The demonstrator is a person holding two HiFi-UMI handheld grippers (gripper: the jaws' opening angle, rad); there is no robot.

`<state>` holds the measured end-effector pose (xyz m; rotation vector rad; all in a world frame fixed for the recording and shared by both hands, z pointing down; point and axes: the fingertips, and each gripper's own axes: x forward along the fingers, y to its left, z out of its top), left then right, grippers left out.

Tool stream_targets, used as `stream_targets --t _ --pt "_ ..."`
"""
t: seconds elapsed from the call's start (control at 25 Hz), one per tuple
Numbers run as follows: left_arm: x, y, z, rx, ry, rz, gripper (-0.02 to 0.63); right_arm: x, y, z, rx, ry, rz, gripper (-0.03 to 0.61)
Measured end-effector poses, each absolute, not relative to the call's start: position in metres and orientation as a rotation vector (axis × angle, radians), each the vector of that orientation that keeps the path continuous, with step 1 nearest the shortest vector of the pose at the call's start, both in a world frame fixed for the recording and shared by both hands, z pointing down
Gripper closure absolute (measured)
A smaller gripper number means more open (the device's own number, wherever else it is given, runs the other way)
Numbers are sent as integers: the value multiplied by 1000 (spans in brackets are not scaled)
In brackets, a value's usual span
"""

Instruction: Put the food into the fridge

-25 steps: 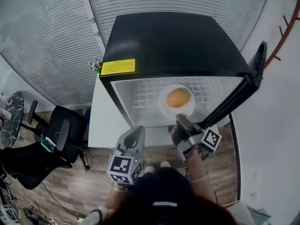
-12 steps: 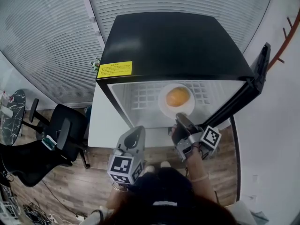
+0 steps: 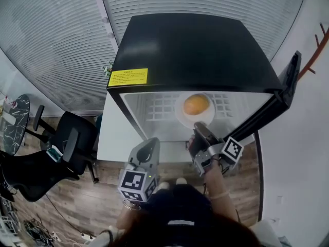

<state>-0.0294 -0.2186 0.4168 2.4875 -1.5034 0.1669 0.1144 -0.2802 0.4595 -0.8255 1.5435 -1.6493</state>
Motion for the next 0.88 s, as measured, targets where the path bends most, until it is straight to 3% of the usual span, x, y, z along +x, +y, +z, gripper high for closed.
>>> stream_targets --t 0.88 --pt "-33 -220 422 2456 -1531 164 601 116 -295 461 -822 1506 -1659 547"
